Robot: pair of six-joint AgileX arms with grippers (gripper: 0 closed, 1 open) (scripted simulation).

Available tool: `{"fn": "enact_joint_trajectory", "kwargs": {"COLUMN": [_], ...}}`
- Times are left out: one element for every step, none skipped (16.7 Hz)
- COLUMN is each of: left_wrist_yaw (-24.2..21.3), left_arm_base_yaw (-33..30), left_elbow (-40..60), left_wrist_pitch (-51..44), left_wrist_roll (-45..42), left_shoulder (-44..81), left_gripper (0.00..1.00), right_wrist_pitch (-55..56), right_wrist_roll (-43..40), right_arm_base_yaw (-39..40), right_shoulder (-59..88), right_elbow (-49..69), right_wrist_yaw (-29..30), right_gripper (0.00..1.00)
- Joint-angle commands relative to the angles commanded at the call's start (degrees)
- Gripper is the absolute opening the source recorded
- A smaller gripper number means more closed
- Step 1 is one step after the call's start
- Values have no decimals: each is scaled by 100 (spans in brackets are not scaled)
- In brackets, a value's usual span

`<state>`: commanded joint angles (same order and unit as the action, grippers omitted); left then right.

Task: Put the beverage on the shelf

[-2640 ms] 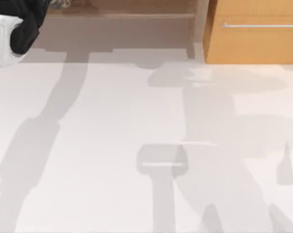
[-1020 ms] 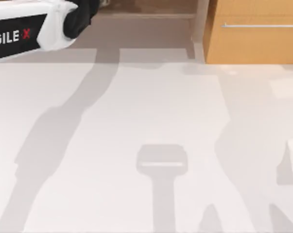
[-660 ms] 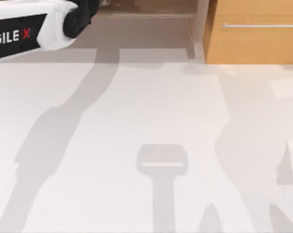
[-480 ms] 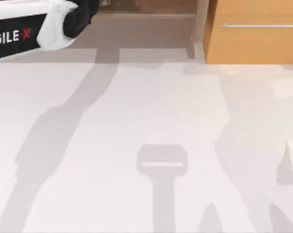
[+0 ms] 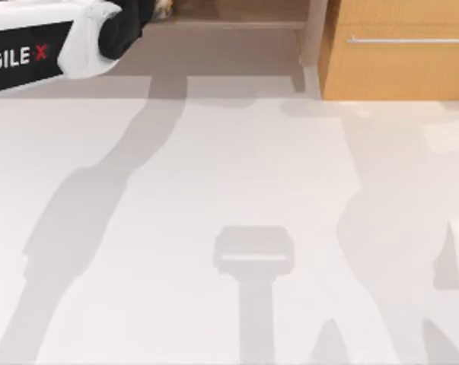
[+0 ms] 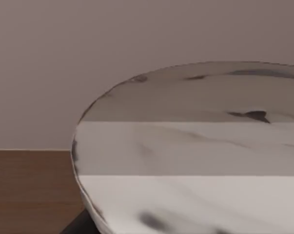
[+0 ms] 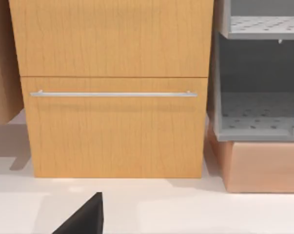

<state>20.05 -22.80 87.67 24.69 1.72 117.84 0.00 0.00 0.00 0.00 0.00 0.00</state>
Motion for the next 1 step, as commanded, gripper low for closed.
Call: {"fn": "enact_joint_trajectory", "kwargs": {"left_wrist_yaw": [0], "left_arm_base_yaw": [0], "left_elbow": [0], "left_wrist_pitch": [0], "left_wrist_roll": [0], "left_shoulder": [0], "left_gripper": [100], "right_wrist_pitch": [0], "right_wrist_roll": [0], "right_arm_base_yaw": [0], "right_shoulder": [0], "right_elbow": [0], "right_wrist_yaw": [0], "right_gripper": [100]}}
